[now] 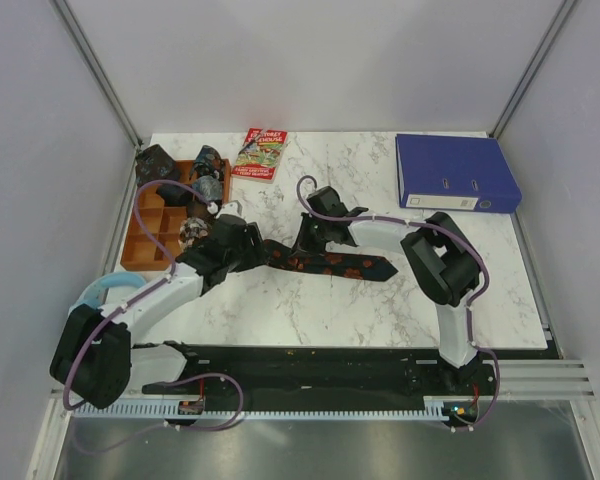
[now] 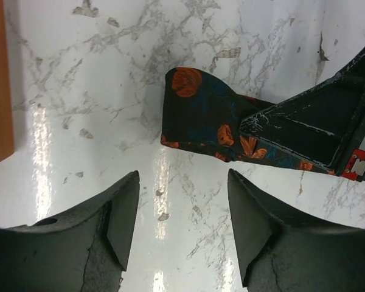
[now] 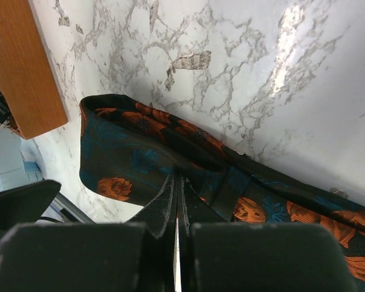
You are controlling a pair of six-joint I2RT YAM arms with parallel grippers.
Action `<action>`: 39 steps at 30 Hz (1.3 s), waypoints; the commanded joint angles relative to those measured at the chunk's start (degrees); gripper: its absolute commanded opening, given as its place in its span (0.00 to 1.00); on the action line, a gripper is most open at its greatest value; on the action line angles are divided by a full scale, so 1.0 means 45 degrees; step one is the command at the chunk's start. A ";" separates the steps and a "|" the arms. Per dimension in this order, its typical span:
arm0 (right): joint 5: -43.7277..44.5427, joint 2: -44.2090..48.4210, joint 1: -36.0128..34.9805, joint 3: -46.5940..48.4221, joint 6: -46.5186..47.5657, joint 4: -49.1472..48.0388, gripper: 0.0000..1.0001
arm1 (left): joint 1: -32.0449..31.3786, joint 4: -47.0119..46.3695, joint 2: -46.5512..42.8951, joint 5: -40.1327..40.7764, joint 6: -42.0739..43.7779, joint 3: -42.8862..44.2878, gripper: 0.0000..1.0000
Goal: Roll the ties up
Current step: Roll the tie at the center of the board.
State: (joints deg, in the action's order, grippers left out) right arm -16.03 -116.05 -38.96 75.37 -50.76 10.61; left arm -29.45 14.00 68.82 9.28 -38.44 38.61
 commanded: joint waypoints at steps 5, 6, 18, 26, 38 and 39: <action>-0.0011 0.0554 0.0201 -0.0753 0.0363 -0.0209 0.00 | 0.1524 -0.2914 0.1991 -0.3114 0.1490 0.0307 0.67; -0.0050 0.0651 0.0181 -0.0812 0.0343 -0.0345 0.00 | 0.1777 -0.3070 0.2128 -0.3387 0.1510 0.0326 0.67; -0.0168 0.0926 -0.0014 -0.1144 0.0070 -0.0795 0.00 | 0.1936 -0.4849 0.3807 -0.5245 0.1432 0.0209 0.61; -0.0207 0.0691 -0.0112 -0.1164 -0.0067 -0.0952 0.00 | 0.1955 -0.4557 0.4570 -0.5654 0.1080 0.0188 0.45; -0.0187 0.0808 -0.0209 -0.1067 -0.0223 -0.0991 0.00 | 0.1955 -0.4537 0.4377 -0.6320 0.0982 -0.0006 0.05; -0.0187 0.0866 -0.0229 -0.1027 -0.0204 -0.0952 0.00 | 0.1955 -0.4401 0.4221 -0.6300 0.0983 0.0033 0.04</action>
State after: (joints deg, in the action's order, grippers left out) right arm -16.86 -113.62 -39.16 70.67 -51.27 7.05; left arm -20.32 -6.07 88.99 -15.66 -33.98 38.63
